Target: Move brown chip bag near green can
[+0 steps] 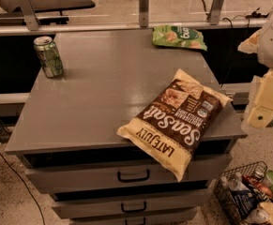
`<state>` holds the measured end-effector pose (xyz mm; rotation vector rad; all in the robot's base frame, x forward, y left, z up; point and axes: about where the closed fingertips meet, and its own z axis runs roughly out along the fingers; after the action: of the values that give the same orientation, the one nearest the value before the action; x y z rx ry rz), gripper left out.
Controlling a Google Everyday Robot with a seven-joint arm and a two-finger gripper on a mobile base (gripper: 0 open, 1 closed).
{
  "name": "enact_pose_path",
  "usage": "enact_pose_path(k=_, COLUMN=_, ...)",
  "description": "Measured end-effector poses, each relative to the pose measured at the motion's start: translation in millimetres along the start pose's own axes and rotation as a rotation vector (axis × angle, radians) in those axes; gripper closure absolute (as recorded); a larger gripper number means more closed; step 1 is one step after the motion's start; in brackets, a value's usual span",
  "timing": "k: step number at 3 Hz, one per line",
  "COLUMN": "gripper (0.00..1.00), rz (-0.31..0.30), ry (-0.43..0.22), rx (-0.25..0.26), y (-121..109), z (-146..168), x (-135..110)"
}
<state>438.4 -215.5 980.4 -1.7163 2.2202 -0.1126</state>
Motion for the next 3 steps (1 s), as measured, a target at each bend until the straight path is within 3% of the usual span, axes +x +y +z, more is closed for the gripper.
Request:
enact_pose_path(k=1, gripper=0.0, rz=0.0, ry=0.0, rx=0.0, y=0, z=0, x=0)
enact_pose_path(k=2, gripper=0.0, rz=-0.011, ry=0.001, rx=0.012, y=-18, z=15, x=-2)
enact_pose_path(k=3, gripper=0.0, rz=0.032, ry=-0.036, rx=0.006, y=-47, z=36, x=-1)
